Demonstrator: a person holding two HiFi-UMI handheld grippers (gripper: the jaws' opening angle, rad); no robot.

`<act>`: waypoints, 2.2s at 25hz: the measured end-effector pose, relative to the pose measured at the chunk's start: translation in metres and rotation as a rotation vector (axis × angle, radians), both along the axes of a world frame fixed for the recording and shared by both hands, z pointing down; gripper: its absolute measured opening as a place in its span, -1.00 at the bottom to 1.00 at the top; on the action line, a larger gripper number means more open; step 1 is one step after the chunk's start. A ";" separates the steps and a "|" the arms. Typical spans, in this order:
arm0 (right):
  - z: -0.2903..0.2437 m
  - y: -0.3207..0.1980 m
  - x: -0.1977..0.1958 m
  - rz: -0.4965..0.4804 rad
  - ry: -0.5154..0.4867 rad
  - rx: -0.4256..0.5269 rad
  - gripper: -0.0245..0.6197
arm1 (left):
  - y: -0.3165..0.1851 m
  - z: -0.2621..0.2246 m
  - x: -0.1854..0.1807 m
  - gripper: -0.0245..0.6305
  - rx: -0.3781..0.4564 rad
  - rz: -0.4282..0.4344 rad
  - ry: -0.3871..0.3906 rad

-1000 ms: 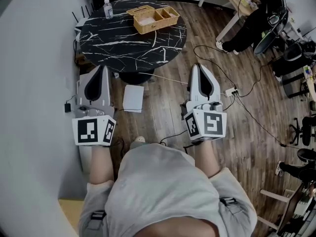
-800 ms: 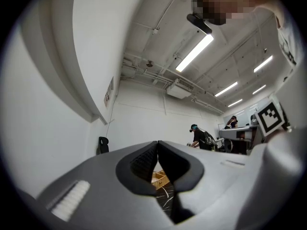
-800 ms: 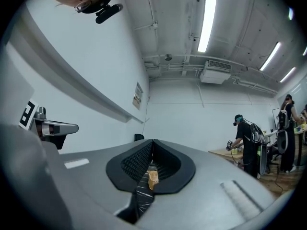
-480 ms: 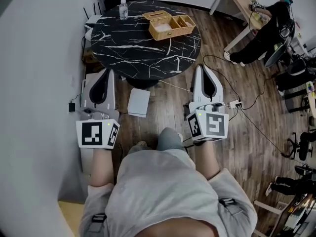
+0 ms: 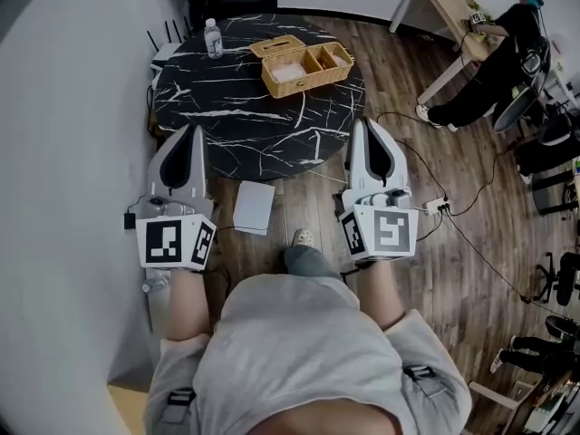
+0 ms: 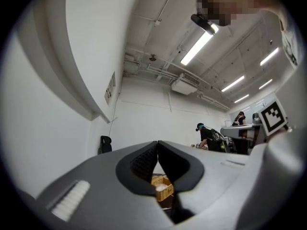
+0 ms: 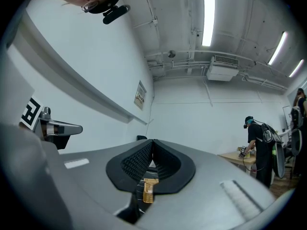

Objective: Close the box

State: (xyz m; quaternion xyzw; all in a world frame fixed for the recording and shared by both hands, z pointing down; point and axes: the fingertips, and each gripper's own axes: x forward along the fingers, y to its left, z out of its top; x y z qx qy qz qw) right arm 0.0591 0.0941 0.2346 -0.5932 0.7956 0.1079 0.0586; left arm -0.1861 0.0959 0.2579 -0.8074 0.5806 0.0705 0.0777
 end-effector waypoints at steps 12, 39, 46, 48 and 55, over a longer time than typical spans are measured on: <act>0.001 -0.087 0.065 -0.080 0.000 0.002 -0.91 | -0.084 -0.014 0.066 -0.75 0.031 -0.064 0.002; -0.001 -0.252 0.065 -0.132 -0.035 0.003 -0.91 | -0.235 -0.025 0.071 -0.75 0.036 -0.104 -0.014; -0.003 -0.296 0.046 -0.116 -0.044 -0.005 -0.91 | -0.284 -0.028 0.055 -0.75 0.027 -0.071 -0.031; 0.000 -0.306 0.040 -0.113 -0.044 -0.014 -0.91 | -0.296 -0.025 0.050 -0.75 0.020 -0.066 -0.037; 0.019 -0.337 0.019 -0.105 -0.036 -0.073 -0.91 | -0.335 0.001 0.036 -0.75 -0.063 -0.039 -0.041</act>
